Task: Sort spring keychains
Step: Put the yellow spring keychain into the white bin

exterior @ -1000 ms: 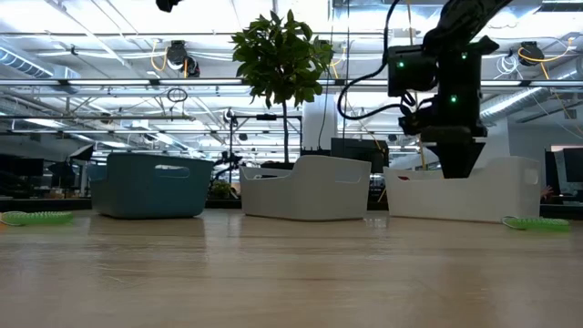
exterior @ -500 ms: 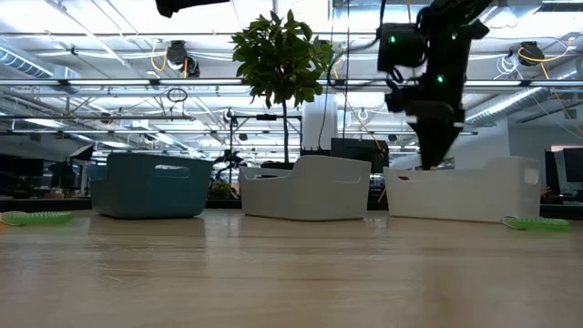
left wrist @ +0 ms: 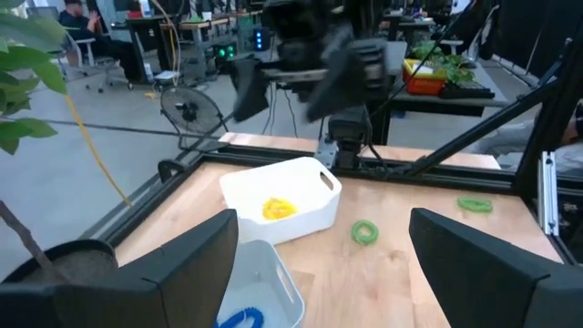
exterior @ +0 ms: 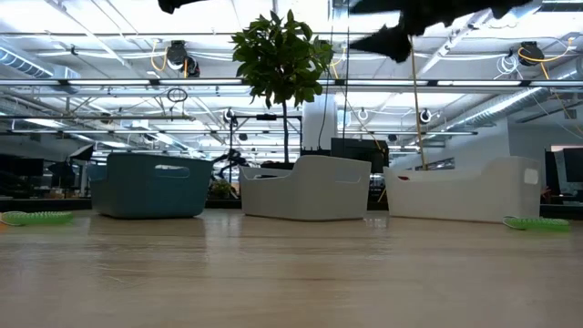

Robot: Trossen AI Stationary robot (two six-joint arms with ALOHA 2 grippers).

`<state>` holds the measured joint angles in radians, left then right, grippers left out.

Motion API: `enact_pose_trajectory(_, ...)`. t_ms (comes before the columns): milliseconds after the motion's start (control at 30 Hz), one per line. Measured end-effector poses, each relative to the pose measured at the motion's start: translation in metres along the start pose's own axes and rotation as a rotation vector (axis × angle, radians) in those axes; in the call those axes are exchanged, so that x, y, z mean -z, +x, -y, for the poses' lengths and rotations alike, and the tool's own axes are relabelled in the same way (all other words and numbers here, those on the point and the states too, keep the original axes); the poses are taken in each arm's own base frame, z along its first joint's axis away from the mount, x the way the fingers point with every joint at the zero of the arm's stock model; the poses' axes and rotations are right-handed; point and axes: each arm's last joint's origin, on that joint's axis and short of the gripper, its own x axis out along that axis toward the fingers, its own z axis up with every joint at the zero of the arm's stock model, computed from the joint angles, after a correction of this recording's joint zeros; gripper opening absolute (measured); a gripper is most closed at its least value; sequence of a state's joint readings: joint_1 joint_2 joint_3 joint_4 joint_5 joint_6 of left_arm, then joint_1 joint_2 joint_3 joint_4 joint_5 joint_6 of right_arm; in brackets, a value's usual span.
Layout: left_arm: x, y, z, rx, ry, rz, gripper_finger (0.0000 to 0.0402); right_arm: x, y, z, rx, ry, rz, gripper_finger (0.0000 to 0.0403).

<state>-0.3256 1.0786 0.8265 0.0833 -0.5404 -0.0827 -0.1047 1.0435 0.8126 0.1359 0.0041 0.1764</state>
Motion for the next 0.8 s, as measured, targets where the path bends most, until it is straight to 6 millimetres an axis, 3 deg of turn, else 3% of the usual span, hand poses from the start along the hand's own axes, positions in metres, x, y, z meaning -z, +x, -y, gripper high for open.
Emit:
enact_pose_trajectory(267, -0.005, -0.002, -0.001, -0.006, 0.064, -0.047, 0.0326, 0.026, -0.003, -0.026, -0.276, -0.058, 0.264, 0.0350)
enact_pose_trajectory(633, -0.053, -0.030, -0.014, -0.048, 0.086, -0.303, 0.0284, 0.044, 0.005, -0.049, -0.367, -0.088, 0.252, 0.0350)
enact_pose_trajectory(800, -0.060, -0.044, -0.021, -0.055, 0.070, -0.429, 0.0281, 0.046, 0.005, -0.056, -0.393, -0.121, 0.255, 0.0350)
